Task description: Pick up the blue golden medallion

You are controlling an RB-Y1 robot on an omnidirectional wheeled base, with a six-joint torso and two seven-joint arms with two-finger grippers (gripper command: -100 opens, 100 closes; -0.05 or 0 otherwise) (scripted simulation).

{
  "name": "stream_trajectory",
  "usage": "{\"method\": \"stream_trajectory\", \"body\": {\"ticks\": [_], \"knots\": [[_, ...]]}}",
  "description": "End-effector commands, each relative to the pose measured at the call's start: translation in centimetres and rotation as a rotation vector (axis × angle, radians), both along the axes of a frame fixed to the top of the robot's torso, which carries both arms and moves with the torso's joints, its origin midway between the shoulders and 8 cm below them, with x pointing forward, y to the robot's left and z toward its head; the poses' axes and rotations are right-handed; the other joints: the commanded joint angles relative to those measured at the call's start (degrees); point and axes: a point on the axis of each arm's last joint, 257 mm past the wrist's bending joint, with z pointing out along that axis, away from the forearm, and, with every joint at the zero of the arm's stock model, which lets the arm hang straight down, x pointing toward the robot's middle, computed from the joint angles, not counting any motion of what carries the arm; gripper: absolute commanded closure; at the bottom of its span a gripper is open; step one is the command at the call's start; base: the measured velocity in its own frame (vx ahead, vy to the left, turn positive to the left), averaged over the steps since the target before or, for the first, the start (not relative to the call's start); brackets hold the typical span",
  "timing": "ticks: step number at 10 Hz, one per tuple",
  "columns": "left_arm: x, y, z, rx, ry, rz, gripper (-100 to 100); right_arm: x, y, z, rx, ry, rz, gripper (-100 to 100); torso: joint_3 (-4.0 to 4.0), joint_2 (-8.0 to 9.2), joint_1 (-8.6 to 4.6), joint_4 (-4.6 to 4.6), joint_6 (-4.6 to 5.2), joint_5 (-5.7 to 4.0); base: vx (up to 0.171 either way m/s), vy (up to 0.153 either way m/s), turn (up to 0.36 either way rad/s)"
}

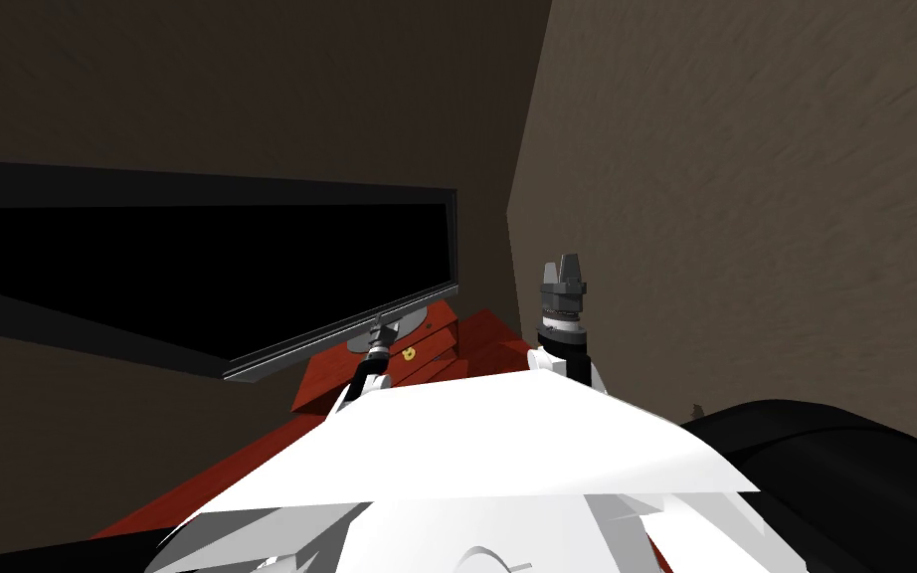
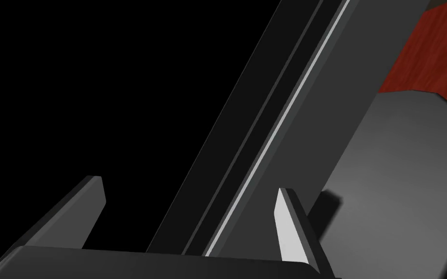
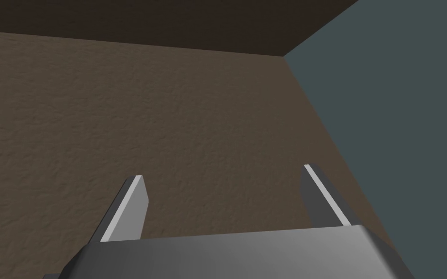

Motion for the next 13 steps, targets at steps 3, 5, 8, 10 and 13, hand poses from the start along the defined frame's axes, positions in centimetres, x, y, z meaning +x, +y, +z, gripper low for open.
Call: {"method": "stream_trajectory", "body": {"ticks": [3, 5, 8, 10, 13], "knots": [[0.0, 0.3, -4.4, -0.113, 0.076, 0.019, -100, 0.0, 0.0, 0.0, 0.000, 0.000, 0.000, 0, 0.00, 0.01, -0.02, 0.00, 0.00, -0.01, 0.048, -0.045, 0.018], [-0.1, 0.4, -5.9, -0.148, 0.104, 0.028, -100, 0.0, 0.0, 0.0, 0.000, 0.000, 0.000, 0, 0.02, 0.03, 0.03, 0.01, 0.00, 0.00, 0.031, -0.030, 0.011], [-0.1, 0.3, -9.7, -0.259, 0.169, 0.053, -100, 0.0, 0.0, 0.0, 0.000, 0.000, 0.000, 0, 0.00, 0.01, -0.04, 0.00, 0.00, -0.01, 0.046, -0.054, 0.021], [-0.2, -0.1, -12.1, -0.336, 0.210, 0.071, -100, 0.0, 0.0, 0.0, 0.000, 0.000, 0.000, 0, -0.01, -0.02, -0.07, 0.00, 0.00, -0.02, 0.058, -0.054, 0.016], [-0.6, -1.0, -14.7, -0.416, 0.255, 0.092, -100, 0.0, 0.0, 0.0, 0.000, 0.000, 0.000, 0, 0.02, 0.03, 0.02, 0.01, 0.00, 0.00, 0.047, -0.035, 0.007]]}}
